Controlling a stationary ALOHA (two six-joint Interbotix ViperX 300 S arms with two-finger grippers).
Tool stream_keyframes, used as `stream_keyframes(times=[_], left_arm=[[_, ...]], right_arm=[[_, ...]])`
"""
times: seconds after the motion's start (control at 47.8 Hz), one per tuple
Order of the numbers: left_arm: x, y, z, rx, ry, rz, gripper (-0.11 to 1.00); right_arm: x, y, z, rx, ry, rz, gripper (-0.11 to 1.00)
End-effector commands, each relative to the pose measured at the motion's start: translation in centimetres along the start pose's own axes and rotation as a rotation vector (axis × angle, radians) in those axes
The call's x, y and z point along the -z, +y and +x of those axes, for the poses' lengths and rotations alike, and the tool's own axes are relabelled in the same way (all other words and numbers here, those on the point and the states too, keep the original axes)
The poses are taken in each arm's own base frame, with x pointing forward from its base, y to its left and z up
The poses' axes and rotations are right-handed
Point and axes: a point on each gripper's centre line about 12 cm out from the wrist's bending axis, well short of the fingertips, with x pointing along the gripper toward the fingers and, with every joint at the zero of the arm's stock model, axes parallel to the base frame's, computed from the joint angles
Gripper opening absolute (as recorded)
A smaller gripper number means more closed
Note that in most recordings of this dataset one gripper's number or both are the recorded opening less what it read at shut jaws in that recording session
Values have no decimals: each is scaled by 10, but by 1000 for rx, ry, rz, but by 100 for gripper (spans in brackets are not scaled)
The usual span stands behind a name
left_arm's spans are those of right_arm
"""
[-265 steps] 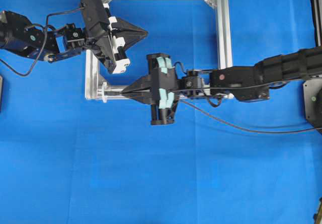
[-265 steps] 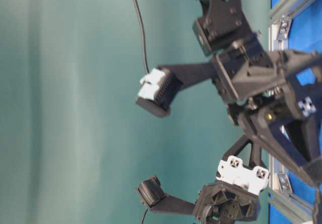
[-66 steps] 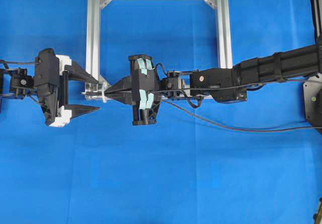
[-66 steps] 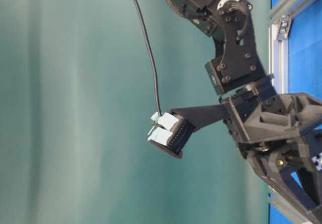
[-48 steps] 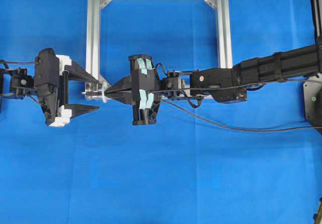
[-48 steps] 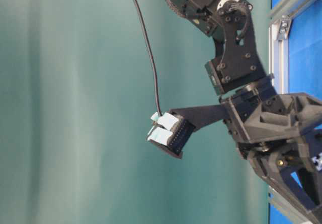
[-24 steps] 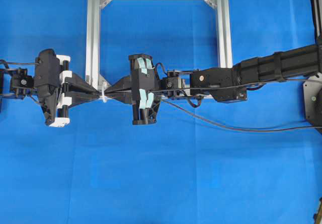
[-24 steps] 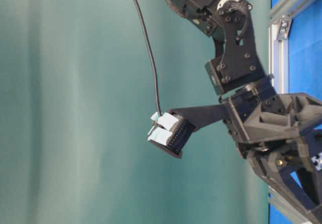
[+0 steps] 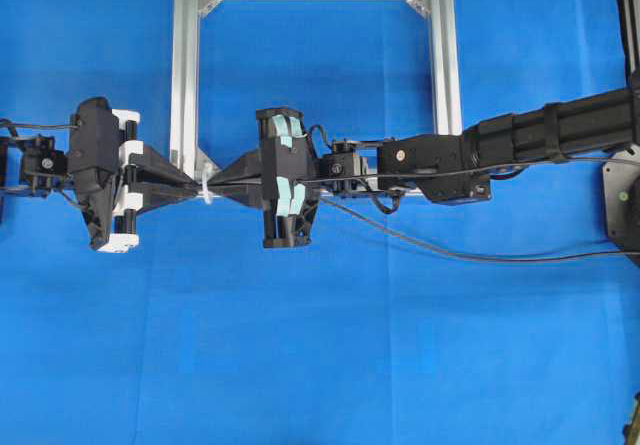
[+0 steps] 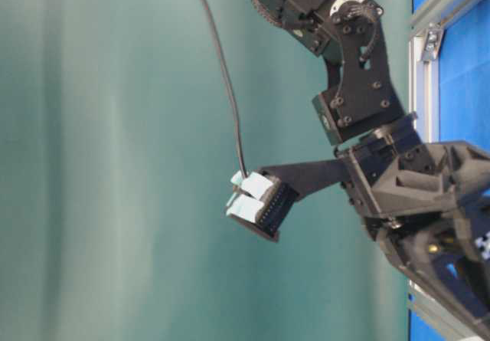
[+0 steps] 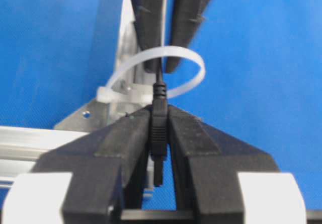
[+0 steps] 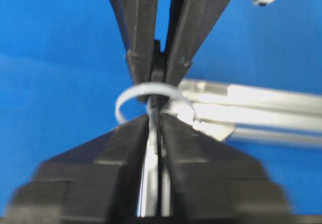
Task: Insert the wire through the string loop located on the left side.
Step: 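Open the right gripper and pull the cable left with the left gripper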
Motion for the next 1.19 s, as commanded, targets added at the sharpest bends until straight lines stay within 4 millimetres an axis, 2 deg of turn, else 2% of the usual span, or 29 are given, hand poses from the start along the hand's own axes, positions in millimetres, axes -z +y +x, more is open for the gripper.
stream_keyframes(times=[0.0, 0.188, 0.272, 0.461, 0.649, 0.984, 1.173], left_arm=[[-6, -2, 1, 5, -23, 4, 8], [-7, -1, 1, 4, -26, 3, 8], [-7, -1, 1, 4, -27, 3, 8], [-8, -1, 0, 4, -29, 3, 8], [-12, -1, -14, 8, -27, 1, 8], [-37, 6, -53, -15, -19, -26, 8], [-51, 7, -83, -17, -47, -37, 8]], right_arm=[[-15, -2, -2, 6, -36, 12, 26], [-14, -2, -2, 9, -25, 17, 82], [-14, -2, -2, 11, -24, 20, 96], [-14, -2, -2, 12, -24, 23, 97], [-15, -2, -2, 12, -24, 23, 97], [-16, -2, -2, 12, -28, 23, 97], [-15, -2, -2, 12, -27, 23, 97]])
